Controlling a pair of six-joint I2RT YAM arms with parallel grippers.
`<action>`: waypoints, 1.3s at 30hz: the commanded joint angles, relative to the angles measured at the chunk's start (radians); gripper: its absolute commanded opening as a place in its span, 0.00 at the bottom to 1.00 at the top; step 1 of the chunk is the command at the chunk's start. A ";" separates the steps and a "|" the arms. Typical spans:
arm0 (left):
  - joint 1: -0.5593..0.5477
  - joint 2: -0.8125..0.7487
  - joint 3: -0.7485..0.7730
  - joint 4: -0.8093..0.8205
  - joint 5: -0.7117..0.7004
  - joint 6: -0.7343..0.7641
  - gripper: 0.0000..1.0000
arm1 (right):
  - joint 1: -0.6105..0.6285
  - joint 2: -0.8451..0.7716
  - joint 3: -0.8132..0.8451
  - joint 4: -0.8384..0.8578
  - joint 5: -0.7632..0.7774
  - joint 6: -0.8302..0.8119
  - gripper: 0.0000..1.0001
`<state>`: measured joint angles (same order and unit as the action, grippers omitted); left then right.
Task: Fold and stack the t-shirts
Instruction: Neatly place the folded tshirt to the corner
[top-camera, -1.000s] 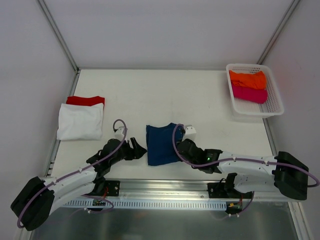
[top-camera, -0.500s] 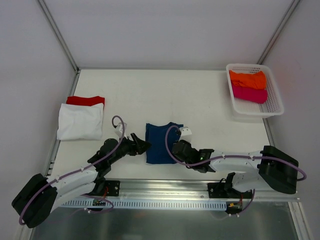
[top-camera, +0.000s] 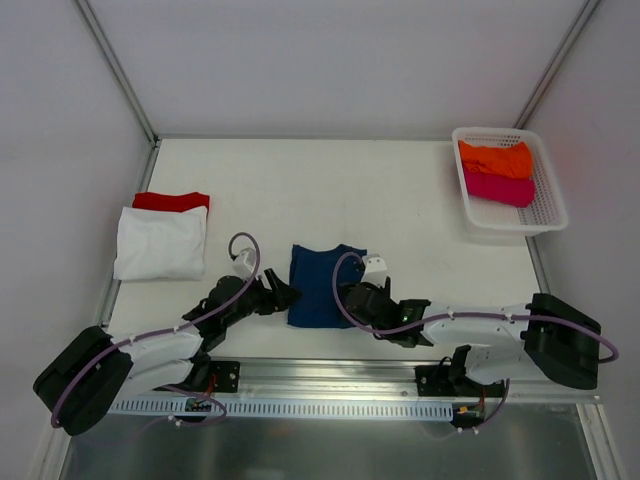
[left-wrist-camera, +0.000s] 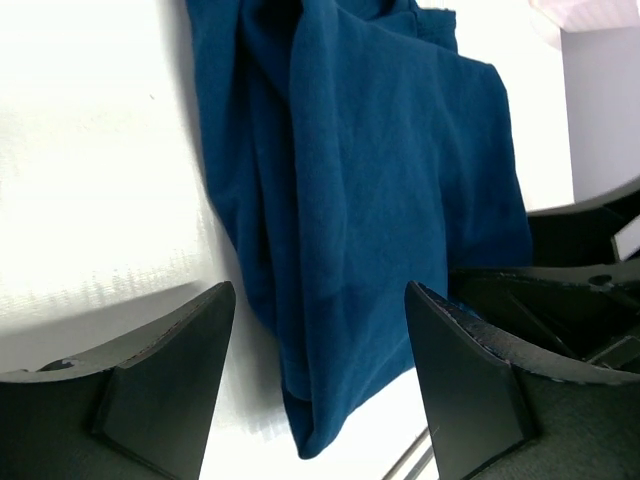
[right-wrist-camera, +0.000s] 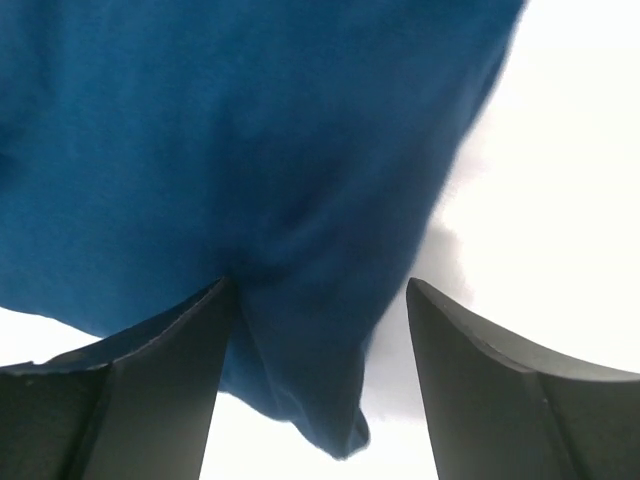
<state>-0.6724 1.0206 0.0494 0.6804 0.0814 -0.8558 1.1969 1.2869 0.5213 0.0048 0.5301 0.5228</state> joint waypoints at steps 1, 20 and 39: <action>0.010 -0.053 0.004 -0.071 -0.063 0.061 0.70 | 0.026 -0.084 0.039 -0.124 0.125 -0.006 0.73; 0.043 0.551 0.109 0.447 0.147 -0.015 0.65 | 0.041 -0.711 -0.103 -0.492 0.278 0.089 0.76; 0.042 0.622 0.190 0.464 0.256 -0.012 0.54 | 0.050 -0.706 -0.086 -0.451 0.277 0.063 0.77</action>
<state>-0.6392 1.6058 0.2100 1.1275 0.2710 -0.8761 1.2388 0.5762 0.4149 -0.4740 0.7963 0.5915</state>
